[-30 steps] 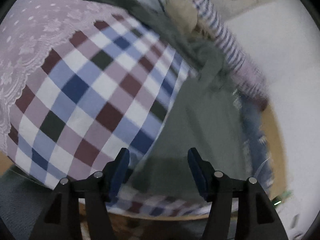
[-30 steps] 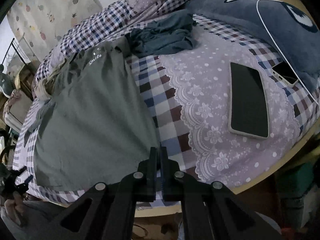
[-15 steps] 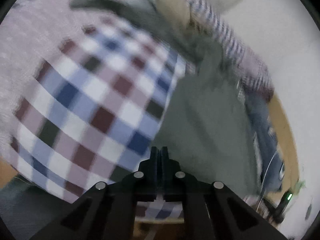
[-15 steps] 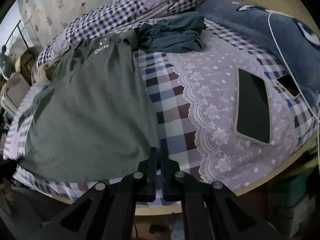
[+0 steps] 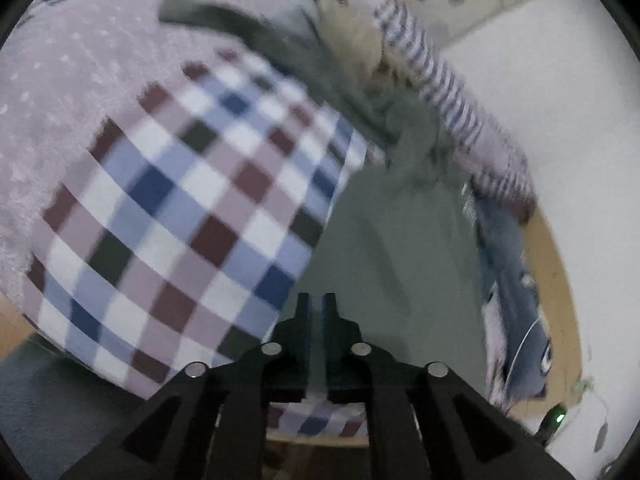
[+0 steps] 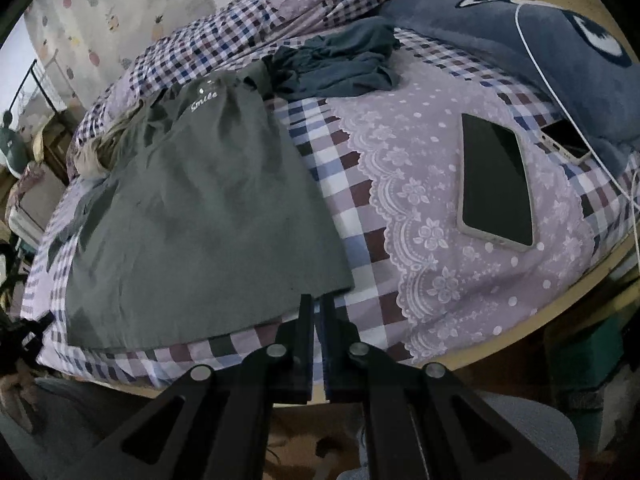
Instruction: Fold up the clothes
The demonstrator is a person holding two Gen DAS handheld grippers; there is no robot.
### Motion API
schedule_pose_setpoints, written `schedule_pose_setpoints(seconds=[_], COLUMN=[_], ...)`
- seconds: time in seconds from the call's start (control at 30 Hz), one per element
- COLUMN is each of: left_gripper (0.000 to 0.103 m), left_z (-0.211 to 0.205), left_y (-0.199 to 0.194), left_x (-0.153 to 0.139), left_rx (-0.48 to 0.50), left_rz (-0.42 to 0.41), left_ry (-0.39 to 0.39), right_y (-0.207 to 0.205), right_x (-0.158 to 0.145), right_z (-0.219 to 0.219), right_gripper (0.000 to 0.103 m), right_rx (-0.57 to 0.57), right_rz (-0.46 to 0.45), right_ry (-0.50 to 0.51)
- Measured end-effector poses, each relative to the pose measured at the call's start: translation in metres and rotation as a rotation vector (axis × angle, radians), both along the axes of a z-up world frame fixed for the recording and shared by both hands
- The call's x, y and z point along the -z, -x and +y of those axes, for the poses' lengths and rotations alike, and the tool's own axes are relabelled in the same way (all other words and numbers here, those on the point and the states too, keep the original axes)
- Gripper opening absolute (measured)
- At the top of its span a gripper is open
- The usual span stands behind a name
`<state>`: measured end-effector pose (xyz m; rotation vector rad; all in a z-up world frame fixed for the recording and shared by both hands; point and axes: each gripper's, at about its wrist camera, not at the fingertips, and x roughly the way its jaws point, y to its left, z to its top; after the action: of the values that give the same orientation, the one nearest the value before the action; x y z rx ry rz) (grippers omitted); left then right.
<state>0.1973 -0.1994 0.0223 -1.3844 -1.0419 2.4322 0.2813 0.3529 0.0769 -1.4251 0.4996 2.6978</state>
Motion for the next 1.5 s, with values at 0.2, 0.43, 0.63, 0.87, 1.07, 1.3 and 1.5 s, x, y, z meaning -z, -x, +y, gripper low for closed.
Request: schedule_pose_setpoints(seconds=[0.2, 0.43, 0.63, 0.87, 1.07, 1.3, 1.5], left_gripper=[0.064, 0.063, 0.003, 0.002, 0.001, 0.001, 0.001], left_z=[0.016, 0.016, 0.011, 0.006, 0.004, -0.011, -0.035], left_y=[0.006, 0.002, -0.001, 0.001, 0.000, -0.009, -0.036], left_x=[0.015, 0.023, 0.020, 0.015, 0.012, -0.009, -0.033], left_rx=[0.086, 0.114, 0.083, 0.043, 0.028, -0.042, -0.132], left_rz=[-0.076, -0.112, -0.095, -0.050, -0.031, 0.104, 0.262], left_ry=[0.047, 0.108, 0.110, 0.097, 0.093, 0.029, -0.051], right_y=[0.002, 0.003, 0.006, 0.032, 0.053, 0.033, -0.003], right_x=[0.001, 0.002, 0.004, 0.016, 0.026, 0.001, -0.024], right_z=[0.003, 0.010, 0.035, 0.031, -0.001, -0.025, -0.036], right_gripper=[0.005, 0.006, 0.040, 0.044, 0.025, 0.000, 0.000], right_rx=[0.016, 0.029, 0.099, 0.039, -0.055, -0.110, -0.133], right_rz=[0.011, 0.028, 0.071, 0.015, -0.057, 0.019, 0.074], right_ry=[0.027, 0.074, 0.198, 0.220, 0.061, -0.039, -0.018])
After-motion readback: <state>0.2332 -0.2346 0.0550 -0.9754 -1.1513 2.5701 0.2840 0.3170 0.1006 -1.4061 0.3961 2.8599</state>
